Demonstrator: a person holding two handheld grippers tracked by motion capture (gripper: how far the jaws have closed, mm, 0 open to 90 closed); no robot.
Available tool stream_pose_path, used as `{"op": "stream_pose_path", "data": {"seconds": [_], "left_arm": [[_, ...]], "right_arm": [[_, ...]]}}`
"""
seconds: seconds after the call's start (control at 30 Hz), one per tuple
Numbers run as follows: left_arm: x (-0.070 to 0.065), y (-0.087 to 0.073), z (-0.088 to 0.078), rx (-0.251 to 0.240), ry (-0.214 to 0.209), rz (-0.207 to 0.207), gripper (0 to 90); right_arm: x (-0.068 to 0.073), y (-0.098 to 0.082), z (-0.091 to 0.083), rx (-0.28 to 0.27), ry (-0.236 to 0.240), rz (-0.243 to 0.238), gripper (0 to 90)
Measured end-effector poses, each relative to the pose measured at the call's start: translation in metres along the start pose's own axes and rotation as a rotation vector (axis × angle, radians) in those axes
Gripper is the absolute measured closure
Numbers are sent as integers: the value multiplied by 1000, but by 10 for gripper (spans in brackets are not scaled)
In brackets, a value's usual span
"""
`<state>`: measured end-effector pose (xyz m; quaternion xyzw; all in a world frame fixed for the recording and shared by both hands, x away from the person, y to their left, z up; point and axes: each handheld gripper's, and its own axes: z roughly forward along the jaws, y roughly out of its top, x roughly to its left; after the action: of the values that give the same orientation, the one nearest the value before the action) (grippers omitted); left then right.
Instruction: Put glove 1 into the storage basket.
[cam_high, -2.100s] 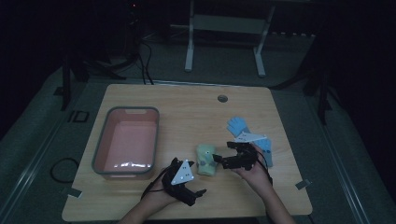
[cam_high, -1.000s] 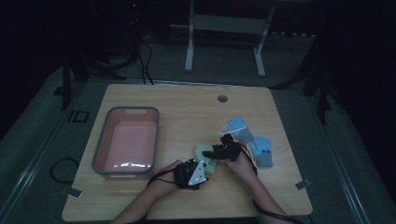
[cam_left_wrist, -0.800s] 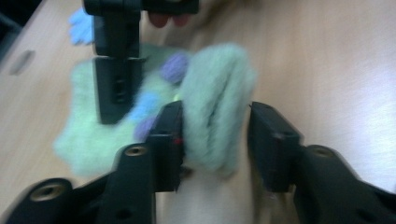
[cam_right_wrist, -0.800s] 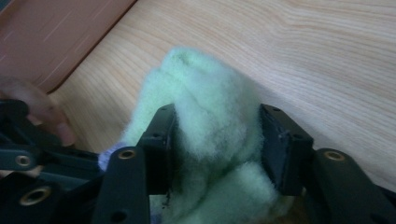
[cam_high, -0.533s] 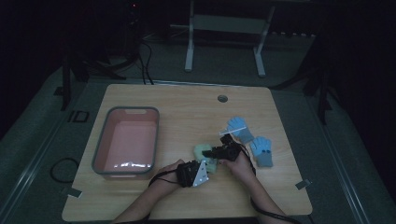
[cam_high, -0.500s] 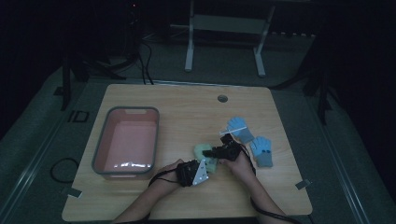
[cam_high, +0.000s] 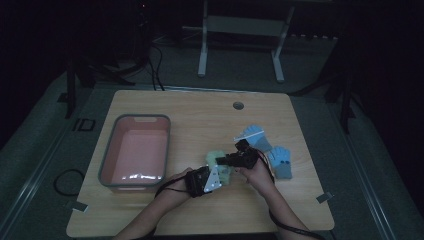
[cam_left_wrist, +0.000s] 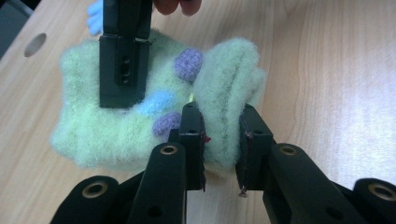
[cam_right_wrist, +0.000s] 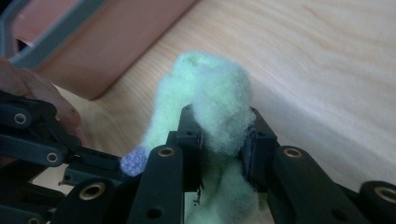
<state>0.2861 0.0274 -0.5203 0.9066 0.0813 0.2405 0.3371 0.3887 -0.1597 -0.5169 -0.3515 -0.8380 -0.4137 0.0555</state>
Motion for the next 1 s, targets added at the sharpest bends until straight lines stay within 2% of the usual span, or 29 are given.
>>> {"op": "stream_pose_path", "data": {"seconds": [0.23,0.43,0.8,1.0], "left_arm": [[12,8,-24,0,-9,-2,757],[17,14,-46,12,14,32,756],[33,5,-75,21,11,26,756],[39,-2,-90,44,18,33,756]], "right_arm": [[13,16,-9,-16,21,-23,733],[26,30,-12,-22,37,-53,733],[49,54,-3,-33,56,-100,733],[61,66,3,-26,67,-130,733]]}}
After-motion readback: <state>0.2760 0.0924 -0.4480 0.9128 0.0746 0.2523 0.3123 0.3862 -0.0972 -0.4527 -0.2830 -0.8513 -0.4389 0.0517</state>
